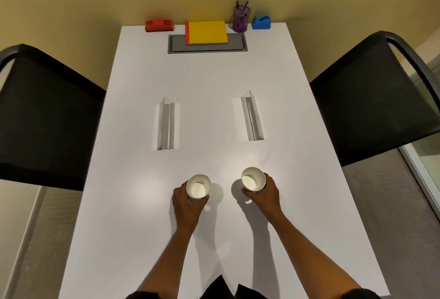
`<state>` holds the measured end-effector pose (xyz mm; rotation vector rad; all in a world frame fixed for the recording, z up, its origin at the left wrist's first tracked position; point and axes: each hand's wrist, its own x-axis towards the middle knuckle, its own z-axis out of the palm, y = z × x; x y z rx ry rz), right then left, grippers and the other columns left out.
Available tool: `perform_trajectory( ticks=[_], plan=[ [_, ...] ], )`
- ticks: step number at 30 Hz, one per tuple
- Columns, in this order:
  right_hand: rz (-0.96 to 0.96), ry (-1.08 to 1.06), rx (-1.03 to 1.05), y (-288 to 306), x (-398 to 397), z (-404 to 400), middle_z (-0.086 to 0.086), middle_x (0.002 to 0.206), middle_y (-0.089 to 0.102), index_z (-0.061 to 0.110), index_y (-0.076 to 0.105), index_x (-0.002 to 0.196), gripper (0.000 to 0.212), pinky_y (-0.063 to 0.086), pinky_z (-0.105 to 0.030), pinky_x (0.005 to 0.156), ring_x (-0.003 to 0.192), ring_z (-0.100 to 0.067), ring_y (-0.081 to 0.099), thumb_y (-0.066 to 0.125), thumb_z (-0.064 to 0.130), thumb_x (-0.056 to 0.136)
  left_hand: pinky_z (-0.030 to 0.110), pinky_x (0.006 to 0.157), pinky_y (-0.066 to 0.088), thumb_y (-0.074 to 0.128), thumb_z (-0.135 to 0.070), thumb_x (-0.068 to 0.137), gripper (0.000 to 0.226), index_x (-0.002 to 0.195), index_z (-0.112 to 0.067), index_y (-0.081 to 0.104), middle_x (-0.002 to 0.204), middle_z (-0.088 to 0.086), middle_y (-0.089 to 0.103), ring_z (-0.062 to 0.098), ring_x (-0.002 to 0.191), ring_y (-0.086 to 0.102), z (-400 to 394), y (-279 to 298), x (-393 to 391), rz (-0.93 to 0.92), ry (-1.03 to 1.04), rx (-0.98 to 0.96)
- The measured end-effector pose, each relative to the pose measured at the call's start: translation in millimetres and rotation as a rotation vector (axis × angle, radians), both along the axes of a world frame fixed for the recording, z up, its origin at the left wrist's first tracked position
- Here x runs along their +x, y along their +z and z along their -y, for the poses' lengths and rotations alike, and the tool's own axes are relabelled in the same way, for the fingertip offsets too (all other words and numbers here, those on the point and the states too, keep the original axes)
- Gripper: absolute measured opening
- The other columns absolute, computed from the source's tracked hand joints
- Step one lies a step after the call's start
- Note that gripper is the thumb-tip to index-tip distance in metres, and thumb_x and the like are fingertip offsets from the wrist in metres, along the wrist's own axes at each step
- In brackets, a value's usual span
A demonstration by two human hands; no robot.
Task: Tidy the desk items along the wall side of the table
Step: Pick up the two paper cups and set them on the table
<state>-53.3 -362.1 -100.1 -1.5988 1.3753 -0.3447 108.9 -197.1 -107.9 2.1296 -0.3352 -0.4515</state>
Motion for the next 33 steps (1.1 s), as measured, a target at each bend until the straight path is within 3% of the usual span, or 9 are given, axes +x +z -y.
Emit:
perform_trajectory(
  ticks=[5,9,12,15,19,23,29,33],
  plan=[
    [0.033,-0.041,-0.005,3.1,21.5,24.2,0.000,0.112,0.064,0.020,0.058,0.117,0.068,0.051,-0.033,0.087,0.103,-0.018,0.061,0.092,0.030,0.060,0.028,0.073,0.043,0.091,-0.016,0.056,0.060,0.110,-0.015,0.064,0.088,-0.010,0.050,0.020,0.088,0.054,0.5,0.2,42.8,0.020,0.071,-0.002],
    [0.048,-0.102,-0.011,3.3,34.3,42.6,-0.004,0.113,0.064,0.017,0.058,0.118,0.066,0.053,-0.039,0.091,0.104,-0.022,0.061,0.091,0.029,0.062,0.019,0.065,0.039,0.090,-0.016,0.060,0.057,0.111,-0.012,0.063,0.092,-0.003,0.056,0.020,0.084,0.055,1.7,1.2,70.7,0.005,0.106,0.001],
    [0.073,-0.147,-0.009,3.6,40.0,52.3,-0.004,0.111,0.066,0.017,0.060,0.116,0.061,0.053,-0.039,0.090,0.103,-0.023,0.062,0.091,0.027,0.064,0.030,0.071,0.045,0.090,-0.017,0.063,0.059,0.114,-0.008,0.062,0.103,0.011,0.059,0.024,0.086,0.059,1.9,0.1,86.5,-0.004,0.122,0.016],
    [0.097,-0.200,-0.001,3.5,44.3,59.6,-0.003,0.112,0.066,0.017,0.060,0.116,0.058,0.051,-0.036,0.090,0.103,-0.022,0.063,0.089,0.025,0.067,0.043,0.076,0.051,0.089,-0.017,0.063,0.056,0.112,-0.009,0.062,0.101,0.010,0.061,0.029,0.087,0.060,3.2,-2.0,96.0,-0.011,0.145,0.019],
    [0.093,-0.233,0.000,0.3,45.7,66.2,-0.003,0.113,0.066,0.015,0.060,0.118,0.059,0.049,-0.031,0.085,0.103,-0.022,0.062,0.088,0.022,0.068,0.040,0.077,0.049,0.088,-0.017,0.064,0.052,0.109,-0.013,0.062,0.097,0.000,0.055,0.029,0.088,0.058,3.6,-8.0,102.3,-0.003,0.154,0.011],
    [0.070,-0.268,0.016,-4.8,45.4,72.1,-0.007,0.117,0.065,0.013,0.059,0.121,0.060,0.052,-0.037,0.090,0.106,-0.024,0.062,0.088,0.020,0.068,0.046,0.079,0.051,0.087,-0.018,0.065,0.050,0.108,-0.014,0.062,0.098,0.008,0.060,0.031,0.088,0.058,3.9,-12.6,108.8,-0.038,0.161,0.008],
    [0.078,-0.290,-0.002,-9.9,47.3,73.5,-0.005,0.112,0.065,0.014,0.060,0.115,0.056,0.045,-0.014,0.067,0.097,-0.021,0.063,0.088,0.017,0.068,0.044,0.082,0.051,0.086,-0.020,0.068,0.050,0.111,-0.010,0.062,0.104,0.012,0.065,0.030,0.091,0.061,2.7,-10.2,113.9,-0.078,0.189,-0.007],
    [0.076,-0.293,0.007,-15.8,46.8,73.4,-0.011,0.117,0.063,0.011,0.059,0.119,0.060,0.052,-0.034,0.084,0.104,-0.026,0.063,0.088,0.017,0.068,0.043,0.083,0.051,0.086,-0.021,0.069,0.052,0.113,-0.010,0.061,0.106,0.012,0.064,0.029,0.092,0.060,2.4,-9.4,113.9,-0.085,0.209,-0.013]
  ],
)
